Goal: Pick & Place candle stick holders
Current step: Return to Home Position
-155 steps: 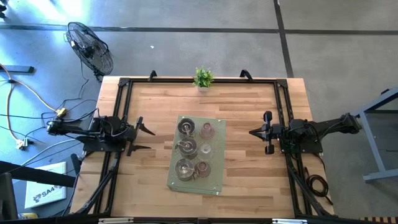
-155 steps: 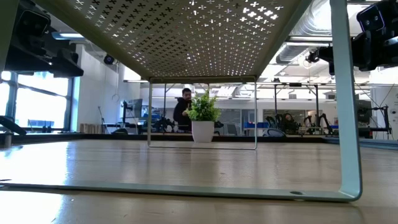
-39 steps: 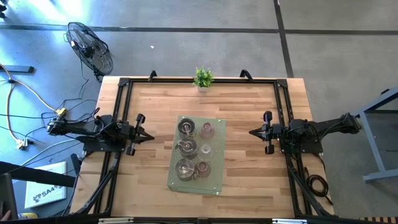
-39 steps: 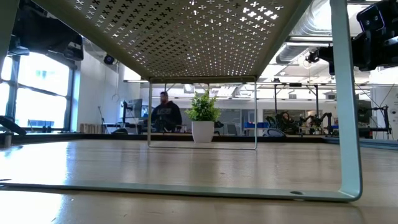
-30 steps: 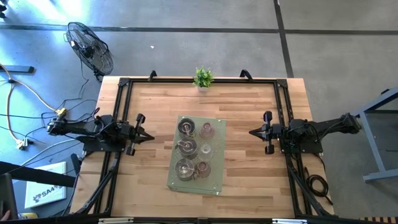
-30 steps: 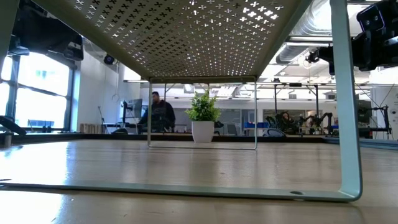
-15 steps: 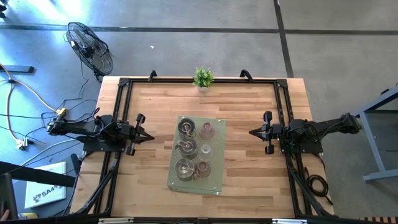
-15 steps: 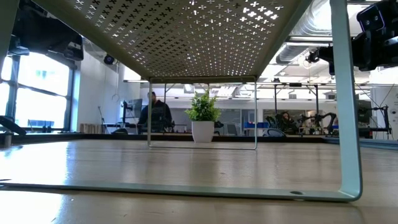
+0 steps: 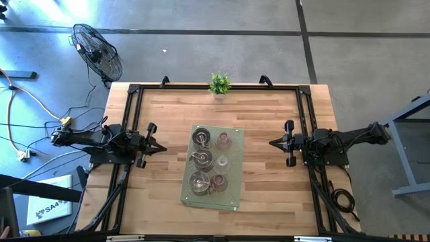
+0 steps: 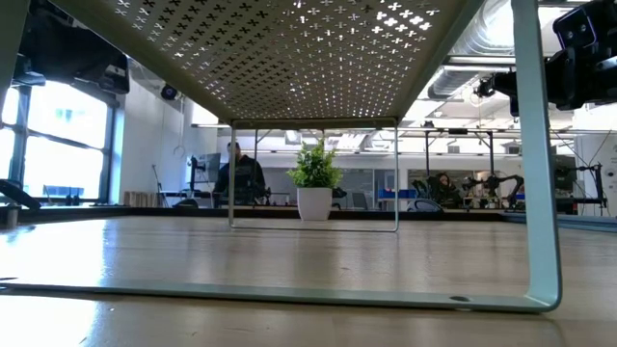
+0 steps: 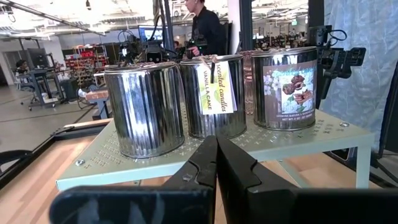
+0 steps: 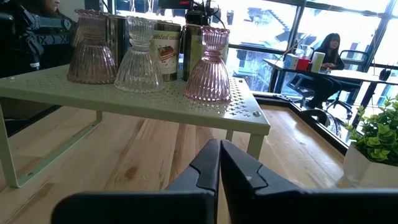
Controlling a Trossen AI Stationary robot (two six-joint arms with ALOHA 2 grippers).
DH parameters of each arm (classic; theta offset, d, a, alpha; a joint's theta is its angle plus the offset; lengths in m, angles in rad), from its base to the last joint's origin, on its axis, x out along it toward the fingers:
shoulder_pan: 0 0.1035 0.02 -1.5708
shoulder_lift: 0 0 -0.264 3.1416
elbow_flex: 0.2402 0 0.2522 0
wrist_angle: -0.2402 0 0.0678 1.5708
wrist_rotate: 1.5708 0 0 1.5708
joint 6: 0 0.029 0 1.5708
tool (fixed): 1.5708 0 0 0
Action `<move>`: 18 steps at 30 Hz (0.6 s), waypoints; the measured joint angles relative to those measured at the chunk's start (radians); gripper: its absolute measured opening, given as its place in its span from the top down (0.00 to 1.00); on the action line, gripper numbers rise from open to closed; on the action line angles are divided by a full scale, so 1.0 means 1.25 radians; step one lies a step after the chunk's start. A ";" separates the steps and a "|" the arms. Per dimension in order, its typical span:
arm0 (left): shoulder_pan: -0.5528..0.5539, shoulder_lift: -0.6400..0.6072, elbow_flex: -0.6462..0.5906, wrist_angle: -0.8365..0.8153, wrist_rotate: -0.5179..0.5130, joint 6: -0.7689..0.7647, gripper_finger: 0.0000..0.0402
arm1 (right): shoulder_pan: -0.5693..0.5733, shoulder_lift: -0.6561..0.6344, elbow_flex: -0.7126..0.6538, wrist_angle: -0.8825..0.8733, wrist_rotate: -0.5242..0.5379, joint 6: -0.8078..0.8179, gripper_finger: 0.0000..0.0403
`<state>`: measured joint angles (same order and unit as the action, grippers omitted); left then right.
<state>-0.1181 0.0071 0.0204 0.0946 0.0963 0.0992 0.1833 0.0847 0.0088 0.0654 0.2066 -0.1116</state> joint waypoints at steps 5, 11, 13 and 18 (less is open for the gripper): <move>0.000 0.000 0.000 0.000 0.000 0.000 1.00 | 0.000 0.000 0.000 0.000 0.000 0.000 0.98; 0.000 0.000 0.000 0.000 0.000 0.000 1.00 | 0.000 0.000 0.000 0.000 0.000 0.000 0.99; 0.000 0.000 0.000 0.000 0.000 0.000 1.00 | 0.000 0.000 0.000 0.000 0.000 0.000 0.98; 0.000 0.000 0.000 0.000 0.000 0.000 1.00 | 0.000 0.000 0.000 0.000 0.000 0.000 0.98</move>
<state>-0.1181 0.0070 0.0204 0.0948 0.0963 0.0993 0.1833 0.0848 0.0086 0.0654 0.2066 -0.1116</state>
